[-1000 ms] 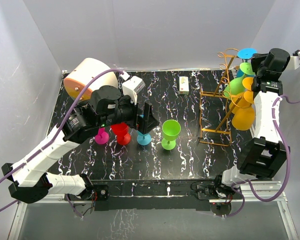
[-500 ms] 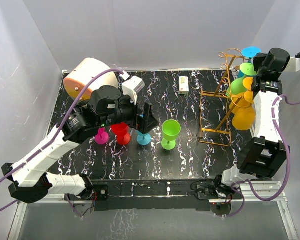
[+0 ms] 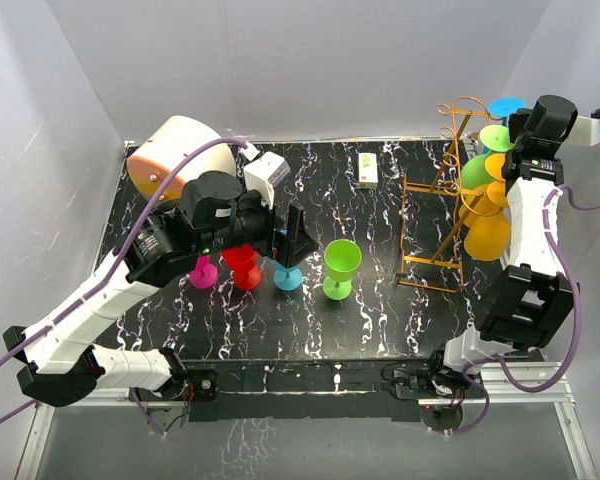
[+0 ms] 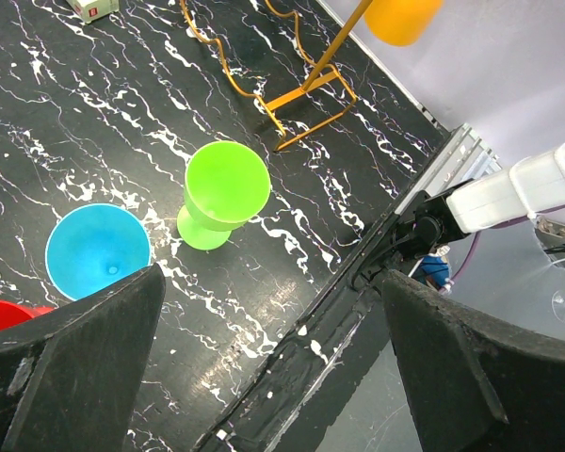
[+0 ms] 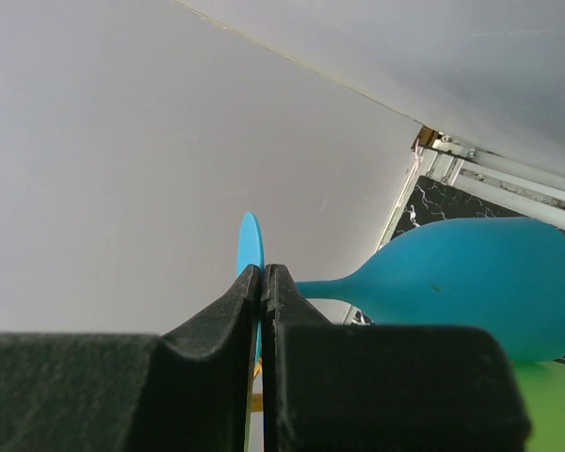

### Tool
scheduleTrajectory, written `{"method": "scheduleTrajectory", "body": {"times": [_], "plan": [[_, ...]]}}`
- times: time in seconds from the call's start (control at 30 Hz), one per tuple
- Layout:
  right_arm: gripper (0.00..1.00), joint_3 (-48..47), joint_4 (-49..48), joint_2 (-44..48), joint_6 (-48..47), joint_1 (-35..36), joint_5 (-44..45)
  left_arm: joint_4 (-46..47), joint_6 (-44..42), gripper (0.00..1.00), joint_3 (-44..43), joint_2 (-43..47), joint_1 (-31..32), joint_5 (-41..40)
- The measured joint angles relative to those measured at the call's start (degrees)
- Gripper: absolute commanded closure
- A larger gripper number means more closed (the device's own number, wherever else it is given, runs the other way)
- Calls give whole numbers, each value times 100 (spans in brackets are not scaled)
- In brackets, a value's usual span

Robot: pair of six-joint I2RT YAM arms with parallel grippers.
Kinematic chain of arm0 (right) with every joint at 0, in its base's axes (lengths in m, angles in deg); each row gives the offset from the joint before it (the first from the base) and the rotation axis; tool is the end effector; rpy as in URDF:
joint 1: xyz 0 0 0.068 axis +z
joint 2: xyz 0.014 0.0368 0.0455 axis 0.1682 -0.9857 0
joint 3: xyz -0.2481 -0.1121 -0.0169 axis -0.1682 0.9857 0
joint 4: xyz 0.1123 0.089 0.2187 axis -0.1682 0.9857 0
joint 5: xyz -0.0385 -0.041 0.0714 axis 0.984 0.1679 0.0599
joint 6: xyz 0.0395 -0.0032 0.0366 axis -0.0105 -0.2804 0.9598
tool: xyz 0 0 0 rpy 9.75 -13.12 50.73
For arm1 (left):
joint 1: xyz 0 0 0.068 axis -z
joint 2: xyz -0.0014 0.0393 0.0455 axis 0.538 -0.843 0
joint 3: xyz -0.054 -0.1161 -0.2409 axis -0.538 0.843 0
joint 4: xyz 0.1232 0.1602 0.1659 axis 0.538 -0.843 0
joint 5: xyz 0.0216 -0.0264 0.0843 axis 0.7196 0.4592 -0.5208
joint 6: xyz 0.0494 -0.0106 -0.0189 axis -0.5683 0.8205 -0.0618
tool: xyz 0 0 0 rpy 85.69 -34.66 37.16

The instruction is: Take the wine glass off the wine glass rack

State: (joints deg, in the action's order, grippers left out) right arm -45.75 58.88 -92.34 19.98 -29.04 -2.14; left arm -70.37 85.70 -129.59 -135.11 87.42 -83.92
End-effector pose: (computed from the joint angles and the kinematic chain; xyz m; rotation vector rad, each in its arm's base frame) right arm 0.3418 -0.1290 0.4137 1.2869 1.2382 0.3185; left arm 0.1349 -0.1939 0.4746 0.6242 1.8775 -0.9070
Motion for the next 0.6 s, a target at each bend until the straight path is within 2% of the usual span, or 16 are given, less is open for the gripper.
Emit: {"method": "scheduleTrajectory", "body": {"times": [0.6], "plan": [[100,-234,-57,-101,173,-20,-83,-35,0,1,0,-9,0,-7]]}}
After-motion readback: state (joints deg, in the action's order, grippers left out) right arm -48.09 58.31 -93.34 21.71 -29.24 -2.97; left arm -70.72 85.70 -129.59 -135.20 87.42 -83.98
